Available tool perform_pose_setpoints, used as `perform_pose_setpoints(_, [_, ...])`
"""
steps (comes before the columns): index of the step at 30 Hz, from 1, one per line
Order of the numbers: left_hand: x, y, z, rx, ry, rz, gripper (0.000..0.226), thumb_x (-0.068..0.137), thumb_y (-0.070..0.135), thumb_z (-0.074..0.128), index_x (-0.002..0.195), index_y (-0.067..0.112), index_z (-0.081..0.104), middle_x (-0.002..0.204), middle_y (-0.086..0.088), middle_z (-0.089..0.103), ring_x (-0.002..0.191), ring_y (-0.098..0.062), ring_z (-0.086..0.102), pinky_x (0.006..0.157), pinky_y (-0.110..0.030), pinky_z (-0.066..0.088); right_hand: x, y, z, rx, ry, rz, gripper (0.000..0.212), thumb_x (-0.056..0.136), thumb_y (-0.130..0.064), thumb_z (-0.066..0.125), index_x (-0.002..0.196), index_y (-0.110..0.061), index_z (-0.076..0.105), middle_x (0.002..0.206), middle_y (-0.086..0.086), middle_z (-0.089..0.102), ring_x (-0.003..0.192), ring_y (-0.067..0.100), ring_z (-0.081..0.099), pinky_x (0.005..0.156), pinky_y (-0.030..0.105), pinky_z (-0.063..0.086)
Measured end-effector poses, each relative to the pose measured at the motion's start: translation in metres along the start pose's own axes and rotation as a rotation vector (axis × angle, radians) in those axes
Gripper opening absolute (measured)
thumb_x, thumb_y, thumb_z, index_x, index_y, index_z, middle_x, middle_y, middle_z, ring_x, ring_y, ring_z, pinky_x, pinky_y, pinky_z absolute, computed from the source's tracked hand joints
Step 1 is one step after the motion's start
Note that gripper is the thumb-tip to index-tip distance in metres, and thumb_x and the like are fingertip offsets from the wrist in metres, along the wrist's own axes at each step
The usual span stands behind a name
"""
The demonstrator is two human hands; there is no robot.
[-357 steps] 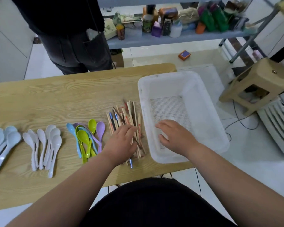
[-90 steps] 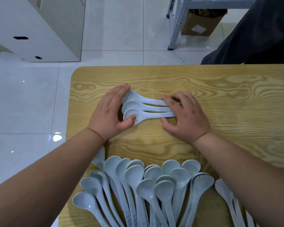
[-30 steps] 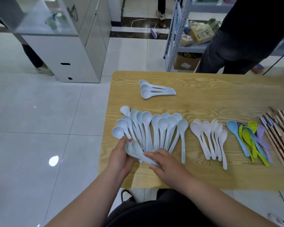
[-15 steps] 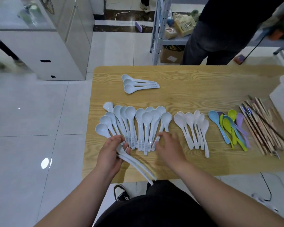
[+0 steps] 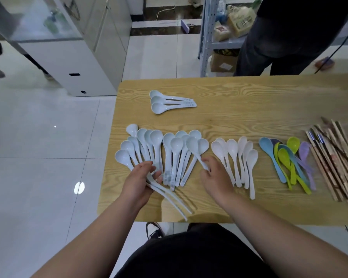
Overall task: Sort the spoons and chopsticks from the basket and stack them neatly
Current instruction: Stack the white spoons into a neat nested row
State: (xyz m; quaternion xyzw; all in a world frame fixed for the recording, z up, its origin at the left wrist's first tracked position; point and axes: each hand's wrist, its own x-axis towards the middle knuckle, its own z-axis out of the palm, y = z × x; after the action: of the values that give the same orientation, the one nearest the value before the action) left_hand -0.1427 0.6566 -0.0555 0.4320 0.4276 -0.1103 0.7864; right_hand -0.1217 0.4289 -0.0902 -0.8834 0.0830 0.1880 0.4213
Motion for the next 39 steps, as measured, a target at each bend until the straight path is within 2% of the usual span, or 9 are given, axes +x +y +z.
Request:
perform_pose_setpoints(5, [-0.009, 0.0, 0.017, 0.006, -0.064, 0.009, 0.029, 0.101, 0.024, 0.059, 0.126, 0.009, 0.058, 0.126, -0.016, 0.057, 0.111, -0.032, 0.067, 0.093, -0.045, 0.057, -0.032, -0.034, -0.018, 0.252, -0.267, -0.103, 0.032, 0.09, -0.017, 0.059, 0.11, -0.042, 0.064, 0.088, 0.01, 0.062, 0.082, 0.024, 0.068, 0.078, 0.048, 0.059])
perform_pose_setpoints(9, [-0.015, 0.002, 0.022, -0.046, -0.1, 0.049, 0.031, 0.101, 0.031, 0.056, 0.127, 0.014, 0.06, 0.13, -0.013, 0.058, 0.104, -0.028, 0.071, 0.097, -0.049, 0.054, -0.049, -0.047, -0.015, 0.307, -0.399, -0.112, 0.035, 0.089, -0.015, 0.057, 0.107, -0.044, 0.068, 0.095, 0.008, 0.059, 0.079, 0.022, 0.073, 0.084, 0.044, 0.059])
perform_pose_setpoints(12, [-0.02, 0.006, 0.02, -0.04, -0.113, 0.058, 0.027, 0.099, 0.024, 0.06, 0.122, 0.01, 0.06, 0.119, -0.01, 0.059, 0.101, -0.028, 0.071, 0.082, -0.043, 0.06, -0.063, -0.053, -0.012, 0.315, -0.392, -0.093, 0.038, 0.092, -0.011, 0.054, 0.116, -0.037, 0.067, 0.102, 0.002, 0.056, 0.074, 0.02, 0.076, 0.073, 0.029, 0.057])
perform_pose_setpoints(14, [-0.024, 0.009, 0.015, -0.032, -0.119, 0.063, 0.018, 0.096, 0.012, 0.064, 0.113, 0.009, 0.059, 0.105, -0.012, 0.06, 0.089, -0.025, 0.068, 0.075, -0.039, 0.06, -0.071, -0.057, -0.006, 0.393, -0.428, -0.037, 0.035, 0.097, -0.01, 0.053, 0.118, -0.035, 0.066, 0.1, 0.002, 0.058, 0.071, 0.024, 0.075, 0.068, 0.027, 0.057])
perform_pose_setpoints(19, [-0.039, 0.018, 0.003, -0.088, -0.202, 0.071, 0.02, 0.092, -0.005, 0.057, 0.104, 0.01, 0.054, 0.088, -0.01, 0.053, 0.067, -0.022, 0.056, 0.071, -0.038, 0.053, -0.081, -0.054, 0.015, 0.725, -0.76, 0.35, 0.045, 0.104, -0.044, 0.046, 0.131, -0.01, 0.058, 0.086, 0.015, 0.07, 0.061, 0.024, 0.061, 0.09, 0.06, 0.055])
perform_pose_setpoints(23, [-0.049, 0.019, -0.006, -0.028, -0.301, 0.075, 0.02, 0.091, -0.007, 0.053, 0.094, 0.012, 0.052, 0.079, -0.008, 0.052, 0.065, -0.022, 0.053, 0.073, -0.042, 0.052, -0.096, -0.048, 0.024, 0.888, -0.933, 0.433, 0.058, 0.1, -0.058, 0.04, 0.119, -0.009, 0.064, 0.067, 0.0, 0.048, 0.049, 0.009, 0.04, 0.074, 0.042, 0.058])
perform_pose_setpoints(28, [-0.052, 0.021, -0.011, 0.17, -0.284, 0.059, 0.019, 0.091, 0.004, 0.059, 0.078, 0.017, 0.056, 0.086, -0.005, 0.065, 0.093, -0.028, 0.071, 0.073, -0.045, 0.053, -0.082, -0.04, 0.01, 0.62, -0.827, 0.299, 0.045, 0.105, -0.048, 0.041, 0.107, -0.009, 0.064, 0.06, -0.004, 0.038, 0.048, 0.009, 0.029, 0.07, 0.031, 0.045])
perform_pose_setpoints(31, [-0.049, 0.026, -0.01, 0.377, -0.269, 0.081, 0.018, 0.092, -0.003, 0.052, 0.095, 0.013, 0.061, 0.107, -0.01, 0.07, 0.106, -0.035, 0.07, 0.078, -0.047, 0.056, -0.062, -0.041, -0.015, 0.309, -0.749, 0.137, 0.04, 0.105, -0.044, 0.044, 0.104, -0.013, 0.069, 0.065, -0.003, 0.041, 0.06, 0.014, 0.038, 0.077, 0.033, 0.045])
perform_pose_setpoints(39, [-0.047, 0.022, 0.019, 0.913, -0.195, 0.18, 0.027, 0.085, 0.01, 0.057, 0.105, 0.023, 0.071, 0.11, -0.012, 0.07, 0.089, -0.029, 0.074, 0.085, -0.046, 0.06, -0.002, -0.053, -0.084, -0.537, -0.667, -0.383, 0.038, 0.101, -0.057, 0.042, 0.107, -0.027, 0.064, 0.091, -0.006, 0.064, 0.083, 0.013, 0.06, 0.077, 0.034, 0.047])
